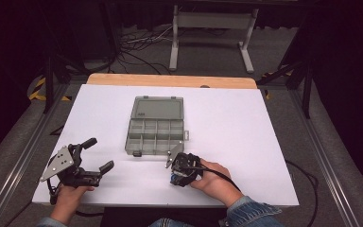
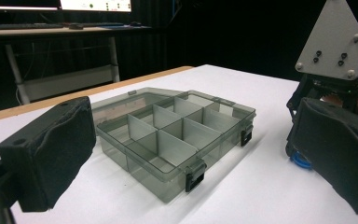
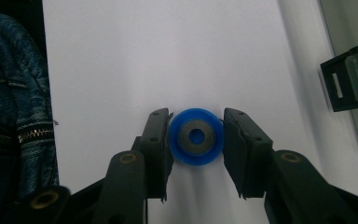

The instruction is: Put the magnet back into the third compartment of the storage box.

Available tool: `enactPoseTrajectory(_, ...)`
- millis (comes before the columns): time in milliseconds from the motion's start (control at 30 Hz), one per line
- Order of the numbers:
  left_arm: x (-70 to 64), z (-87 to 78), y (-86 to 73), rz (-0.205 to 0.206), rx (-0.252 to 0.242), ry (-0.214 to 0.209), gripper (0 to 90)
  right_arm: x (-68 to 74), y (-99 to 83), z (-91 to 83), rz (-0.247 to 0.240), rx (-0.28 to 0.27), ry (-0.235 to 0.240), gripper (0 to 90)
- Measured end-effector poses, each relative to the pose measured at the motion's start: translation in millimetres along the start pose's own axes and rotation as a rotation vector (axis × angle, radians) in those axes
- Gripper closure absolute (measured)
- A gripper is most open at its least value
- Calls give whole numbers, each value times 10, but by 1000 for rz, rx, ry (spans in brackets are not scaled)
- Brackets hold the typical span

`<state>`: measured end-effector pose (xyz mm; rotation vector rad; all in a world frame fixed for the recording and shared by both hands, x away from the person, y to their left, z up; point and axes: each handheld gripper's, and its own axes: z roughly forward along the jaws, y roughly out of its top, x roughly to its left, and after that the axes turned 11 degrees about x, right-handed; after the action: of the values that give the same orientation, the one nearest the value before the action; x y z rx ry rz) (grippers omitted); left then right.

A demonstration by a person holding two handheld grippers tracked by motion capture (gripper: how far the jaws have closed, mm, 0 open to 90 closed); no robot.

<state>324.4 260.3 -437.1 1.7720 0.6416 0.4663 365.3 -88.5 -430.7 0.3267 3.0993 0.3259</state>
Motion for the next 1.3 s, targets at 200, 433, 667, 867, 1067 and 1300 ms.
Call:
enactPoseTrajectory(200, 0, 1, -1, -1, -2, 1, 5, -19, -6, -11, 3, 3, -1, 626)
enactPoseTrajectory(433, 3, 3, -2, -3, -3, 1, 7, -64, -24, -144, 16, -28, -4, 626)
enactPoseTrajectory(667, 3, 4, -2, -4, -3, 1, 7, -83, -21, -258, 21, -44, -19, 626)
enactPoseTrajectory(867, 6, 5, -4, -7, -6, 3, 7, -119, -29, -376, 22, -78, -22, 625)
enactPoseTrajectory(1067, 7, 2, -3, -6, -3, 4, 7, -146, -21, -450, 20, -102, -32, 625)
enactPoseTrajectory(1300, 8, 3, -3, -6, -3, 1, 7, -168, 0, -498, 16, -110, -40, 625)
